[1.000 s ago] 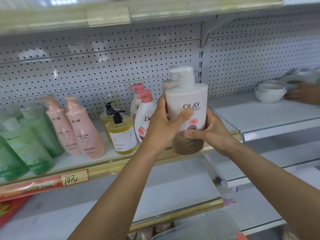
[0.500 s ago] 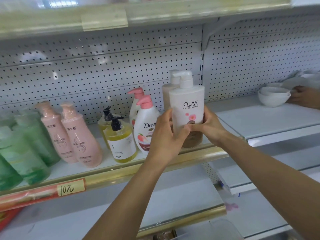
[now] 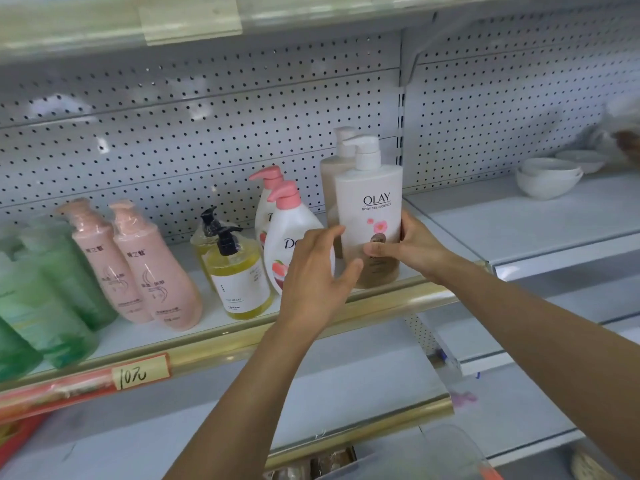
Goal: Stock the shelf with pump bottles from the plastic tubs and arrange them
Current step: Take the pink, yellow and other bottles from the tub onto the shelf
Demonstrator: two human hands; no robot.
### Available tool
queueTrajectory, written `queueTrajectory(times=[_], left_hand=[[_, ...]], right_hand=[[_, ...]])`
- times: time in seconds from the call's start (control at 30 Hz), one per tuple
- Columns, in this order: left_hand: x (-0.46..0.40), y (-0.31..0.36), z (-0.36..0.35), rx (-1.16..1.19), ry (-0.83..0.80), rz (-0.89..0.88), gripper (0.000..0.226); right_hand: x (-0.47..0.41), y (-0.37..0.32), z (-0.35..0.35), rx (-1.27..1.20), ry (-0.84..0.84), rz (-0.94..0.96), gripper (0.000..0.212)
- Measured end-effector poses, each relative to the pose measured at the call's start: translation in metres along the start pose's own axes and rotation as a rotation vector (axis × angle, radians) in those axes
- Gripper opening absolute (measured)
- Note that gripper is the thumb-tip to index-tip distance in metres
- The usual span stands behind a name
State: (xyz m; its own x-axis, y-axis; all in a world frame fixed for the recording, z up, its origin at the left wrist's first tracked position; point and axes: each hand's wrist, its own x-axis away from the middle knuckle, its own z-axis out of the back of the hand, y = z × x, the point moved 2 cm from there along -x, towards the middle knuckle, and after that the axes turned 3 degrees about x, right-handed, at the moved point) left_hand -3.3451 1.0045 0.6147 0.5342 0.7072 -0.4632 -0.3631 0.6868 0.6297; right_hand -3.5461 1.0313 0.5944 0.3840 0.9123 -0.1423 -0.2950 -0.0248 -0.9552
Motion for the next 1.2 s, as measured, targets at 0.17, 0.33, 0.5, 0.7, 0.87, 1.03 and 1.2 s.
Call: queueTrajectory(times=[0.17, 0.33, 0.5, 0.7, 0.87, 1.03, 1.2], left_hand=[[0.023, -0.002, -0.002, -0.05, 0.005, -0.021, 0.056], [0.062, 0.0, -0.011, -0.227, -0.034, -0.09, 0.052], [0.109, -0.005, -0.036, -0.203, -0.117, -0.013, 0.052], [0.18, -0.034, -0.084, -0.123, -0.307, 0.138, 0.049], [0.235, -0.075, -0.128, 0.014, -0.52, 0.375, 0.045], [0.29, -0.124, -0.173, -0.006, -0.818, 0.56, 0.054], [0.333, -0.173, -0.207, -0.101, -1.056, 0.623, 0.075]], right_hand=[[0.032, -0.009, 0.001, 0.352, 0.157, -0.005, 0.079], [0.091, -0.013, 0.005, 0.867, 0.224, 0.192, 0.056], [0.151, 0.014, 0.004, 1.007, 0.211, 0.283, 0.037], [0.215, 0.093, 0.0, 0.965, 0.05, 0.054, 0.035], [0.263, 0.173, -0.012, 0.961, -0.245, -0.244, 0.046], [0.302, 0.255, -0.024, 0.945, -0.47, -0.526, 0.071], [0.322, 0.322, -0.038, 0.899, -0.535, -0.671, 0.091]])
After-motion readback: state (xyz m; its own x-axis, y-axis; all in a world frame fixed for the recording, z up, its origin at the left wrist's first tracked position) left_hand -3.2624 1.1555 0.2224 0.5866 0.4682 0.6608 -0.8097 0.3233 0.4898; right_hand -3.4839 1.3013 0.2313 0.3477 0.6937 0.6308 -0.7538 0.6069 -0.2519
